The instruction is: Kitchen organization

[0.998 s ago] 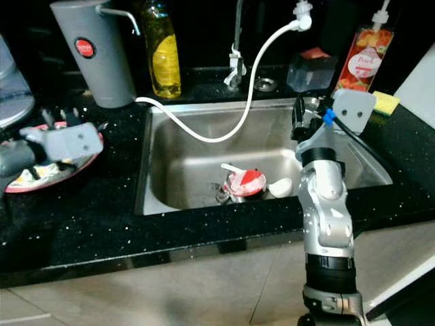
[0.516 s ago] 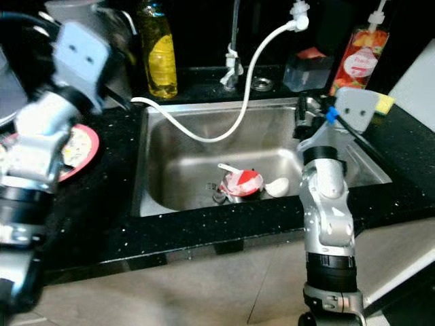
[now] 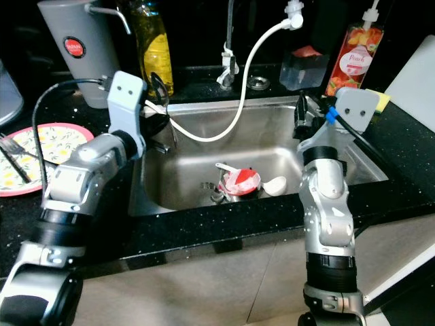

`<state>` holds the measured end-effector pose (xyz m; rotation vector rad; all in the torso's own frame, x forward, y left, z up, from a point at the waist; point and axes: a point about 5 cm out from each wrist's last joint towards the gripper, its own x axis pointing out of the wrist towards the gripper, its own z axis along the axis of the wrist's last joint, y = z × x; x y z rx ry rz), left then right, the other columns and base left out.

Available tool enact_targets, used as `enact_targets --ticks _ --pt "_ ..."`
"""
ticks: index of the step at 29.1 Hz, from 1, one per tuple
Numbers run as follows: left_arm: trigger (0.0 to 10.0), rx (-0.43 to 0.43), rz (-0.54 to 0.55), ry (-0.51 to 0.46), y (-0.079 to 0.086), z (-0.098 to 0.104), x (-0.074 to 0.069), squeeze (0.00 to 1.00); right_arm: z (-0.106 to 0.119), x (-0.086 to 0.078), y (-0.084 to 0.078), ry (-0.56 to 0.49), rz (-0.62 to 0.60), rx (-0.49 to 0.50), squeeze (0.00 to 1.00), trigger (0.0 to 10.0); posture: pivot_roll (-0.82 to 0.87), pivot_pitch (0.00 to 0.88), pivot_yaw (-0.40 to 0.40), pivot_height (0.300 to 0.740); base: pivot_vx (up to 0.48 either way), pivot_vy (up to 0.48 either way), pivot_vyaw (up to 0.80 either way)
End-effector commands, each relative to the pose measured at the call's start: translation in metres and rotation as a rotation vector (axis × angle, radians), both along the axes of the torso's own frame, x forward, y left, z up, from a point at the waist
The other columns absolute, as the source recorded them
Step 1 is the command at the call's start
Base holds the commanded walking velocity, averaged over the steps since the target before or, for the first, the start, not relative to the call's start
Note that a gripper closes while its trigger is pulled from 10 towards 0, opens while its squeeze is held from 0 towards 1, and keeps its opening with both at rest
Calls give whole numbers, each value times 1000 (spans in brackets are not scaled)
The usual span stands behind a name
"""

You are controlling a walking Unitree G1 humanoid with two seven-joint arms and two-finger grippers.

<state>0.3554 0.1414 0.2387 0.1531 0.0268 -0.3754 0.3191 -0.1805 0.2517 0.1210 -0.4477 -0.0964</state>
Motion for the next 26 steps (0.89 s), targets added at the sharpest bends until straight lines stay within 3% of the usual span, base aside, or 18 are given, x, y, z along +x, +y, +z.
enact_targets --ticks 1,3,4,6,7,12,13,16,19,21,22,26 --pt "10000 -24 5 7 -2 0 -2 1000 0 -1 -1 1 -7 4 0 10000 98 0 -22 740 0 0 0" --pt "10000 -126 -20 -66 -4 20 -6 1000 1 -1 -1 -1 -5 0 0 10000 97 0 -26 740 0 0 0" --pt "10000 -161 -24 -113 -3 29 -8 765 1 -1 -1 -1 -4 -2 0 10000 97 0 -26 740 0 0 0" --pt "10000 -191 -16 -149 0 36 -9 765 1 -1 -2 -1 -4 -4 0 10000 97 0 -26 740 0 0 0" --pt "10000 -199 29 -183 6 42 -8 0 1 -1 -2 -1 -5 -4 0 10000 98 0 -27 740 0 0 0" --pt "10000 -103 221 -218 37 48 -3 0 1 -1 0 0 -4 -2 0 10000 98 0 -25 740 0 0 0" --pt "10000 -126 306 -226 54 53 -3 0 0 -2 -1 5 -6 -2 0 10000 99 0 -24 740 0 0 0" --pt "10000 -134 378 -220 67 56 -2 0 -1 -2 -2 7 -8 -2 0 10000 99 0 -24 740 0 0 0" --pt "10000 -111 585 -176 100 55 -1 0 0 -2 -2 5 -10 -1 0 10000 99 0 -24 740 0 0 0" --pt "10000 -123 668 -155 116 55 -2 0 0 -2 -2 5 -10 -2 0 10000 100 0 -25 740 0 0 0" --pt "10000 -123 668 -155 116 55 -2 0 0 -2 -2 5 -10 -2 0 10000 100 0 -25 740 0 0 0" --pt "10000 -180 878 -98 148 47 -9 0 -1 -2 -2 9 -7 -4 0 10000 98 0 -32 740 0 0 0"
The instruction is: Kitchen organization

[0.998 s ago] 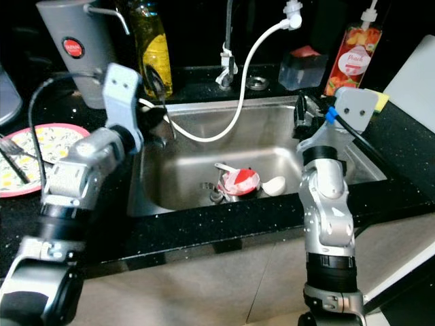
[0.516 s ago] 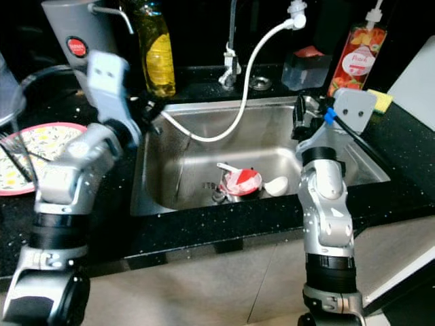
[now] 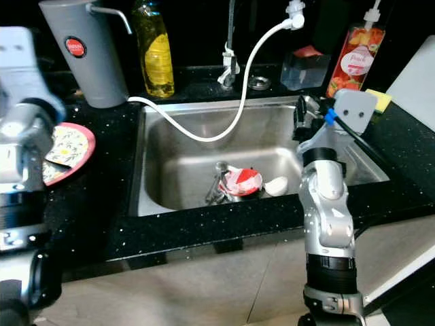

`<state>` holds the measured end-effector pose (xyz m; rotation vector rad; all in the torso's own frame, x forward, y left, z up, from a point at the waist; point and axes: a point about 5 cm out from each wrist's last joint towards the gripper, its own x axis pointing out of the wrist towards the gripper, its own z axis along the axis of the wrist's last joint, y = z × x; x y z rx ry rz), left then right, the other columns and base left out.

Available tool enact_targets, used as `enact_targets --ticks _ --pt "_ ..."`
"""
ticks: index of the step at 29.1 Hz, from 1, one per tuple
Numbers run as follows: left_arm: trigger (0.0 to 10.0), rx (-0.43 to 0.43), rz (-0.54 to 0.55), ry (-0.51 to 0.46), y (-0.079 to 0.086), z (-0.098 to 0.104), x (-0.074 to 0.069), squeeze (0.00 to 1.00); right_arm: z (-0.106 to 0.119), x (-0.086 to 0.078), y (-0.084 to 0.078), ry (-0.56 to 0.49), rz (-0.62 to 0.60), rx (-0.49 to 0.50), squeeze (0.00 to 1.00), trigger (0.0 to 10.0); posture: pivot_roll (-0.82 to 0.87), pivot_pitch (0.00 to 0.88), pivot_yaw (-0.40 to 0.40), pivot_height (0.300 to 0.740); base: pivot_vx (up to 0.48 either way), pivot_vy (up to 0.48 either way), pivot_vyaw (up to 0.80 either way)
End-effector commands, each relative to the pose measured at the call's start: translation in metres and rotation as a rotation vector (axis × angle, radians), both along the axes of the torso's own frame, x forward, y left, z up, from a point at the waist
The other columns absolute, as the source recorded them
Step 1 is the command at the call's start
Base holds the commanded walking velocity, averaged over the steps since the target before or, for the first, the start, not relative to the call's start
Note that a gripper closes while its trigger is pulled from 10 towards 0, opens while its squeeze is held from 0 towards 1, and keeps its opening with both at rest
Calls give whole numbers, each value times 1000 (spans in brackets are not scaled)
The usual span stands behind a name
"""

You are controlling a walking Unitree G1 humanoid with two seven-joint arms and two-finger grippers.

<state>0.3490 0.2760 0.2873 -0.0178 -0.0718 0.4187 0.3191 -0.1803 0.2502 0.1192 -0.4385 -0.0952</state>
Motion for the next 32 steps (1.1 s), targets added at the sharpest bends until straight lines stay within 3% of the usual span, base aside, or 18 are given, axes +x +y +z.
enact_targets --ticks 1,5,6,14,15,22,27,31,32 --pt "10000 -20 87 32 14 -2 -3 0 1 -2 -2 -1 -8 -2 0 10000 98 0 -32 740 0 0 0" --pt "10000 -106 196 75 29 -15 -8 0 3 -1 -2 -4 -7 -4 0 10000 88 0 -33 740 0 0 0" --pt "10000 -186 237 109 33 -26 -11 0 3 -1 -2 -3 -6 -7 0 10000 90 0 -33 740 0 0 0" --pt "10000 -253 190 186 25 -41 -7 0 2 -1 -2 0 -4 -9 0 10000 90 0 -33 740 0 0 0" --pt "10000 -297 191 197 24 -45 -6 0 2 -1 -1 0 -2 -8 0 10000 89 0 -28 740 0 0 0" --pt "10000 -311 252 237 21 -53 -4 0 1 -1 -3 5 -8 -9 0 10000 85 0 -25 740 0 0 0" --pt "10000 -253 298 243 24 -51 -7 0 1 -1 -3 4 -9 -10 0 10000 84 0 -25 740 0 0 0" --pt "10000 -222 317 239 25 -50 -8 0 1 -1 0 5 22 -12 0 10000 87 0 -26 740 0 0 0" --pt "10000 -212 320 236 25 -50 -8 0 0 0 8 15 100 -19 0 10000 86 0 -27 740 0 0 0"
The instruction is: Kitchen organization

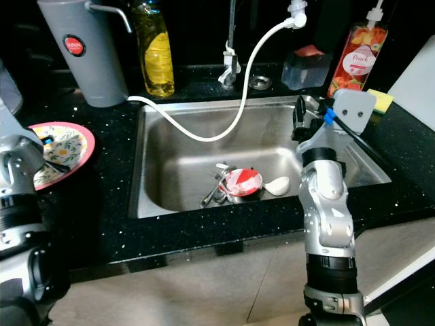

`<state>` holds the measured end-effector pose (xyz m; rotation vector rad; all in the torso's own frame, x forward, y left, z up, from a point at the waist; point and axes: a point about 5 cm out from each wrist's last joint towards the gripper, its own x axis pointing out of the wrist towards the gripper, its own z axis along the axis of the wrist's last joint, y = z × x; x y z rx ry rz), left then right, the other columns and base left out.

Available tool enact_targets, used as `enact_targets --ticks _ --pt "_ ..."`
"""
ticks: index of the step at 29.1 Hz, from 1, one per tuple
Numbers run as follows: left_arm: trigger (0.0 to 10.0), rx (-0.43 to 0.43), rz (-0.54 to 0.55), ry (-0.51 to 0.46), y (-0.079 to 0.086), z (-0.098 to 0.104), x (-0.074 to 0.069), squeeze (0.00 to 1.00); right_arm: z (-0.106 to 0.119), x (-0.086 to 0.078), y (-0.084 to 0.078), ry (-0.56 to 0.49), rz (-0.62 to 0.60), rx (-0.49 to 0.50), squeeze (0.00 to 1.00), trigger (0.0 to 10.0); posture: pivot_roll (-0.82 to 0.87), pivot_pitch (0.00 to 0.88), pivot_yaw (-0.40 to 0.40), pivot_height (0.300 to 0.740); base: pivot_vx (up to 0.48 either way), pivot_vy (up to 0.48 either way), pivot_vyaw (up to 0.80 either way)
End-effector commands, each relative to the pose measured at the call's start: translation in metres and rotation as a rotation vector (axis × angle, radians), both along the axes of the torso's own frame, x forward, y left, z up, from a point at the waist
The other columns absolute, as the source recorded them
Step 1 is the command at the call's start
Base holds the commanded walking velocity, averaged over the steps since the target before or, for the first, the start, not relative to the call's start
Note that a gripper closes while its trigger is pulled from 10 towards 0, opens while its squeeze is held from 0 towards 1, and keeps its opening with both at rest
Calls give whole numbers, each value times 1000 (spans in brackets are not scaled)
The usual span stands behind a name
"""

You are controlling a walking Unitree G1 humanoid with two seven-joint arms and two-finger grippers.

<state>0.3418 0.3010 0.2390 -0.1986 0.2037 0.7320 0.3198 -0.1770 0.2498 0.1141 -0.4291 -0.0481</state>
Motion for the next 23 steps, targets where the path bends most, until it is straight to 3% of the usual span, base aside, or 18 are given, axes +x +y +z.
enact_targets --ticks 1,4,7,8,9,13,23 --pt "10000 29 8 14 0 -1 -1 0 1 -1 5 8 55 -4 0 10000 86 0 -27 740 0 0 0" --pt "10000 51 -5 7 -4 1 1 0 3 -8 36 21 348 -32 0 10000 86 0 -27 740 0 0 0" --pt "10000 63 -5 9 -5 1 0 0 4 -11 44 19 428 -41 0 10000 87 0 -28 740 0 0 0" --pt "10000 46 11 16 -6 -3 -1 0 7 -18 59 8 562 -101 0 10000 88 0 -27 740 0 0 0" --pt "10000 37 18 19 -6 -4 -2 0 7 -20 64 6 604 -131 0 10000 89 0 -26 740 0 0 0" --pt "10000 8 35 21 -4 -7 -3 0 3 -25 77 9 665 -205 0 10000 93 0 -26 740 0 0 0" --pt "10000 -18 73 28 -1 -10 -3 0 3 -27 78 20 691 -193 0 10000 96 0 -26 740 0 0 0"
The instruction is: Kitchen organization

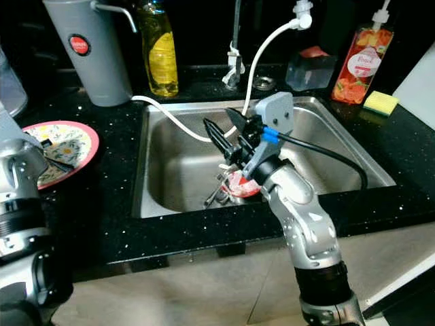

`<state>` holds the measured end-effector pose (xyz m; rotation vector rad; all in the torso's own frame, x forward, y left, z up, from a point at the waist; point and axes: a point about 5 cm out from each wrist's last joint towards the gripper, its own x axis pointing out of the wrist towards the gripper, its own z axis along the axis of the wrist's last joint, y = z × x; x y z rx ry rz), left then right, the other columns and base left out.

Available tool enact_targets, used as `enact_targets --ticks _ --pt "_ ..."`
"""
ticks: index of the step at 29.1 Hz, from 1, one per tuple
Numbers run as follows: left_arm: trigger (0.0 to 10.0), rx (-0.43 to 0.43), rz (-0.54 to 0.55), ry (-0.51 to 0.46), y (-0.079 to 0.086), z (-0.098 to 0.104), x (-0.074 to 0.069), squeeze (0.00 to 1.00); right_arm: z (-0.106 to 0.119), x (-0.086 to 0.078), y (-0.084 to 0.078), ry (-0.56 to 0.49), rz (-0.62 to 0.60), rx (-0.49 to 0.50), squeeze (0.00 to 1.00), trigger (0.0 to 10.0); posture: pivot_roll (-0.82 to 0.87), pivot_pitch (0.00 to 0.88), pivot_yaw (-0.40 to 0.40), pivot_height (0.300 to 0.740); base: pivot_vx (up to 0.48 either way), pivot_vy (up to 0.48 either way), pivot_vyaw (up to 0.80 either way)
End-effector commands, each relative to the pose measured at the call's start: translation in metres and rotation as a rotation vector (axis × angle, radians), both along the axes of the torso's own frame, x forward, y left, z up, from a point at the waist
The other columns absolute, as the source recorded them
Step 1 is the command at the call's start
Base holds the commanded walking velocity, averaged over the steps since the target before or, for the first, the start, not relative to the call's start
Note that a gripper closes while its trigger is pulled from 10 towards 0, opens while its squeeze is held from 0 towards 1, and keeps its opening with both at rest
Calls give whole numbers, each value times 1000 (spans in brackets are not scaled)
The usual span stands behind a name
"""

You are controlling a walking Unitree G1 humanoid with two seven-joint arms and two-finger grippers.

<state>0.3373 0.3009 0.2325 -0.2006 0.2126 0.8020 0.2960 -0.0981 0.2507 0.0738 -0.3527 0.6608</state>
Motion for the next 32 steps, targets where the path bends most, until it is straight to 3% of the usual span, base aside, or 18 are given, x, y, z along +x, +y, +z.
enact_targets --ticks 1,4,11,15,18,22,27,32 --pt "10000 -18 5 12 -1 -4 1 0 2 -3 -1 -4 8 -7 0 10000 96 0 -26 740 0 0 0" --pt "10000 -84 -15 12 -3 -9 4 0 2 -4 -1 -5 13 -10 0 10000 96 0 -25 740 0 0 0" --pt "10000 -100 -43 14 -9 -10 7 0 1 -4 -1 -7 9 -8 0 10000 98 0 -24 740 0 0 0" --pt "10000 -34 -24 -4 -5 0 2 0 2 -3 -1 -7 7 -5 0 10000 100 0 -23 740 0 0 0" --pt "10000 -28 -15 -9 -4 3 1 0 1 -3 -2 -6 6 -5 0 10000 105 0 -26 740 0 0 0" --pt "10000 -83 16 -13 1 -1 -1 0 1 -3 -2 -5 6 -5 0 10000 100 0 -27 740 0 0 0" --pt "10000 -19 51 -11 6 5 -5 0 1 -4 -3 -5 3 -6 0 10000 100 0 -27 740 0 0 0" --pt "10000 -45 74 -9 12 3 -6 0 0 -4 -4 -3 -2 -6 0 10000 94 0 -22 740 0 0 0"
